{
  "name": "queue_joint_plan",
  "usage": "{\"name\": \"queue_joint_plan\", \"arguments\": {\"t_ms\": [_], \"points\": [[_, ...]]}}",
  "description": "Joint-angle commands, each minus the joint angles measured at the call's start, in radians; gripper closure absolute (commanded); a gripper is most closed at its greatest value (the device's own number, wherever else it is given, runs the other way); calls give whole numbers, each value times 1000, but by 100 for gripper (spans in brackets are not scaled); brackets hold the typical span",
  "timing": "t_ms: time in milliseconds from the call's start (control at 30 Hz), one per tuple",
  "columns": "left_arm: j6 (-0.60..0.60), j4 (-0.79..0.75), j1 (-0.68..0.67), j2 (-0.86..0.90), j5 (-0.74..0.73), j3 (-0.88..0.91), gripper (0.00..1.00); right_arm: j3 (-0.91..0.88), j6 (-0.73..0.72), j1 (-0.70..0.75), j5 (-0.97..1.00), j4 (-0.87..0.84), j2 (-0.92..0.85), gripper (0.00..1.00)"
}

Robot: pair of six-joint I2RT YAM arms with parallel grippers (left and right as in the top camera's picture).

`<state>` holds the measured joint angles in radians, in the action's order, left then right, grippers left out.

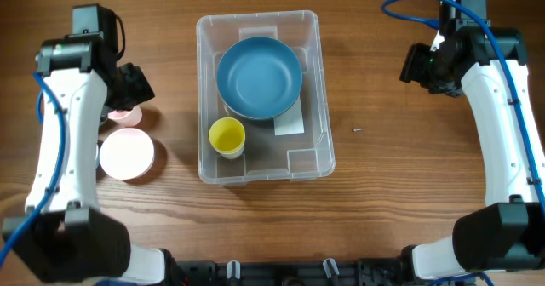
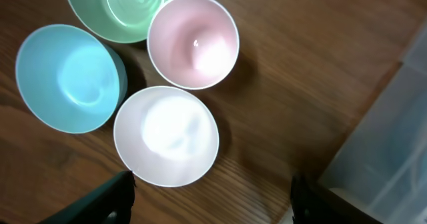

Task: Pack container
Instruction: 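Move the left gripper to the pink cup and grasp it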

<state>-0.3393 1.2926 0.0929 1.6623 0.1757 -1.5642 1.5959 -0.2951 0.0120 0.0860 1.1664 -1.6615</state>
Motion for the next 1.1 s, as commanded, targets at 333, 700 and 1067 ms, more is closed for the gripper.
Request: {"name": "queue_joint_plan", "arguments": {"t_ms": [333, 700, 1067], "points": [[-6, -72, 17, 203, 10, -8, 25, 10, -15, -4, -9, -2, 10, 35], [-5, -173, 58, 253, -3, 52, 27, 10, 4, -4, -10, 3, 10, 35], [48, -287, 58, 330, -40, 59, 77, 10, 5, -4, -9, 5, 10, 35]]}}
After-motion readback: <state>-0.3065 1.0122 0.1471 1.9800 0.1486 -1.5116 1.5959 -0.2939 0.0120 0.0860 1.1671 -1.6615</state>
